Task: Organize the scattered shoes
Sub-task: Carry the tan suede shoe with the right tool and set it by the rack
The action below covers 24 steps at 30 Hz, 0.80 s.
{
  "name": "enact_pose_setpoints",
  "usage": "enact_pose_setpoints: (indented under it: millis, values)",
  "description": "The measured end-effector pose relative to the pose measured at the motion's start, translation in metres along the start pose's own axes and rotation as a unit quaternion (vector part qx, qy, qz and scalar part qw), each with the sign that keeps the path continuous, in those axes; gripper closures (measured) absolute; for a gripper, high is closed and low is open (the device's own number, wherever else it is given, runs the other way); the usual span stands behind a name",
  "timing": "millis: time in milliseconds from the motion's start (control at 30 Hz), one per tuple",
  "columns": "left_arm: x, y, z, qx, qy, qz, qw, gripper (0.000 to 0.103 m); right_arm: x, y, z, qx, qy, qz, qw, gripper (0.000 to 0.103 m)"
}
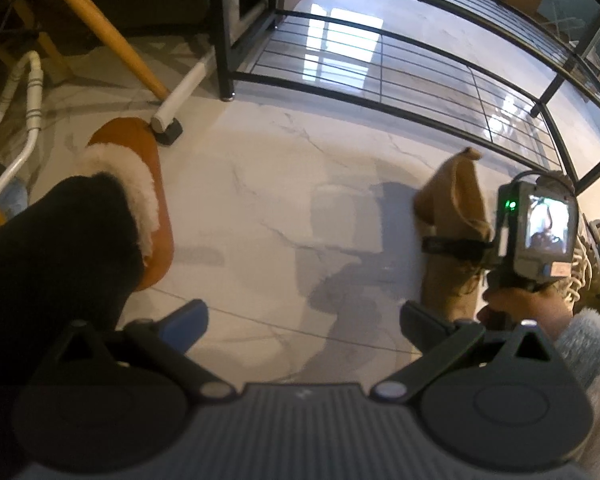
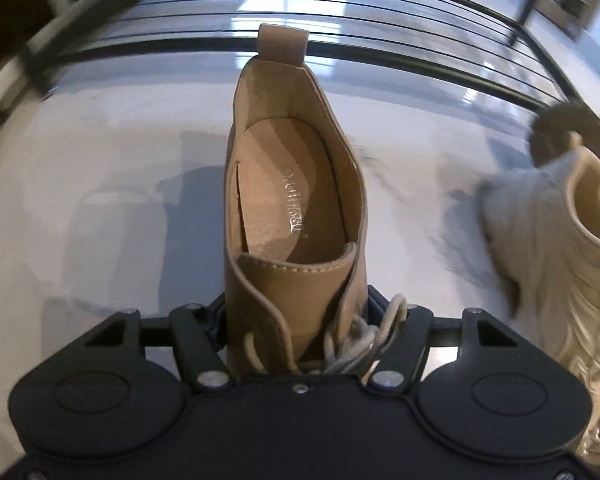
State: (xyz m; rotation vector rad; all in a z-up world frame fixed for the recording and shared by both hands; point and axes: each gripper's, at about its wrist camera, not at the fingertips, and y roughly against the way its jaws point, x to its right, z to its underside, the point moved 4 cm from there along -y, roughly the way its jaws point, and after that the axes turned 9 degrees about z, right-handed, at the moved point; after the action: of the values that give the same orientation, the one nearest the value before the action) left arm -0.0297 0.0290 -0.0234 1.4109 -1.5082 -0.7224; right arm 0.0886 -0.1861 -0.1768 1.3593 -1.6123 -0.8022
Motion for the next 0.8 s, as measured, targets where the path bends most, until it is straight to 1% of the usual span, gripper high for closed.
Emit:
enact_pose_setpoints:
  millis: [167, 300, 367, 400, 433, 467, 600, 700, 800]
  values:
    - [0.001, -0.002, 0.001, -0.003, -0.004, -0.002, 1.0000, 0.001, 0.003, -0.004, 0.003, 0.007, 0.018, 0.008, 1.000, 0.037]
    - [0.001, -0.003, 0.000, 0.000, -0.010, -0.009, 0.9999, 0.001, 0.001, -0.004, 0.007, 0.013, 0.024, 0.004, 1.000, 0.031]
    - [0.001, -0.003, -0.001, 0.005, -0.012, -0.011, 0.9999, 0.001, 0.003, 0.001, 0.006, 0.018, 0.009, -0.004, 1.000, 0.024]
    - [0.001, -0.003, -0.002, 0.007, -0.013, -0.012, 0.9998, 0.001, 0.004, 0.003, 0.006, 0.021, 0.003, -0.008, 1.000, 0.018]
    - [0.001, -0.003, -0.002, 0.008, -0.012, -0.012, 0.9998, 0.001, 0.006, 0.009, 0.005, 0.025, -0.006, -0.016, 1.000, 0.015]
    - [0.000, -0.003, -0.003, 0.009, -0.012, -0.012, 0.9998, 0.001, 0.007, 0.015, 0.003, 0.030, -0.011, -0.021, 0.999, 0.015]
    - [0.000, -0.004, -0.005, 0.012, -0.013, -0.016, 0.9997, 0.001, 0.007, 0.036, 0.003, 0.044, -0.006, -0.033, 0.998, 0.008]
    - [0.002, -0.005, -0.004, 0.009, -0.016, -0.015, 0.9997, 0.001, 0.010, 0.056, 0.007, 0.057, -0.007, -0.048, 0.997, 0.008]
    - [0.003, -0.007, -0.004, 0.012, -0.024, -0.016, 0.9995, 0.001, 0.017, 0.074, 0.013, 0.072, -0.020, -0.068, 0.995, 0.005]
